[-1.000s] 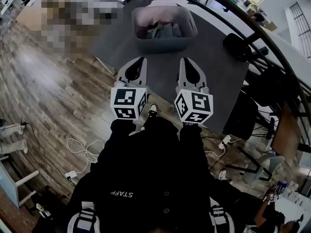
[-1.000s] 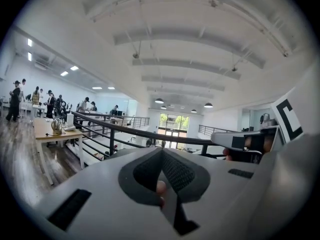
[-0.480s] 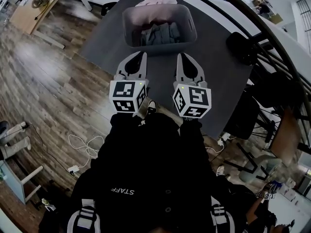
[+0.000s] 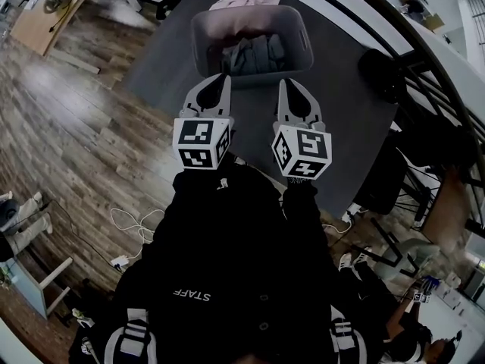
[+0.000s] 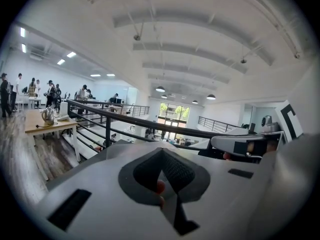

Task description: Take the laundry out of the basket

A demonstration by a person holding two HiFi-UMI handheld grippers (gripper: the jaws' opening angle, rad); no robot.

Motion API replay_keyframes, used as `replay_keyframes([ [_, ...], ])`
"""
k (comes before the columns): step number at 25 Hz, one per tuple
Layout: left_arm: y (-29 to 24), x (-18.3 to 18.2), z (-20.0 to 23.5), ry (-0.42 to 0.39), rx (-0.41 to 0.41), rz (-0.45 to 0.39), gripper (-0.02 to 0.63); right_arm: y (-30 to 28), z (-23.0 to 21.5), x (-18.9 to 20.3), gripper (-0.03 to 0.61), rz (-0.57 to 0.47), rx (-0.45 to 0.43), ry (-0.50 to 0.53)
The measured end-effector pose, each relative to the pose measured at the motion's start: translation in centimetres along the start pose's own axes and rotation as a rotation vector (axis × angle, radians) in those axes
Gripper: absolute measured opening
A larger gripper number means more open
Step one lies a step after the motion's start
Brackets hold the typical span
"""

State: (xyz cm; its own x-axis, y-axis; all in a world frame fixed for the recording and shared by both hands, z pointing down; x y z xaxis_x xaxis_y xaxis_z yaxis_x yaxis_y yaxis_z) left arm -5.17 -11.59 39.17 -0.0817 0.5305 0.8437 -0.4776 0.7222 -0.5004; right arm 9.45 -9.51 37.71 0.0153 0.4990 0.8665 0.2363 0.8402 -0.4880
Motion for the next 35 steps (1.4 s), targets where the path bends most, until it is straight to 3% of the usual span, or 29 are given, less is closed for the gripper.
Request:
replay_keyframes([
  [12,-6.5,-0.1,2.0,-0.056,0.086,0.141,0.002,-4.5,-2.0,0.5,0.014,0.079,0.096,-0.042],
  [35,-16.4,1.8,4.0,-0.114,0.178,0.416,0.002,-11.6,-5.7,3.8,0.014,0.291,0.103,-0.136],
])
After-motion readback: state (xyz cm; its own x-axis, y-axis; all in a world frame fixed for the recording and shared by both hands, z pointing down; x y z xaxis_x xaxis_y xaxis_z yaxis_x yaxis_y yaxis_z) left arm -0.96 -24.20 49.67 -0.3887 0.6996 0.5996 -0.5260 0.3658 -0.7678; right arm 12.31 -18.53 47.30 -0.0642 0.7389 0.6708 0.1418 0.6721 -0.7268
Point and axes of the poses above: the fingertips, and each gripper's own axes: y backward along the fingers, z to its left, x out of its underside, the point moved 3 cm from there along y, backward along the fingers, and after that the axes turned 13 degrees about z, right-handed, at the moved point
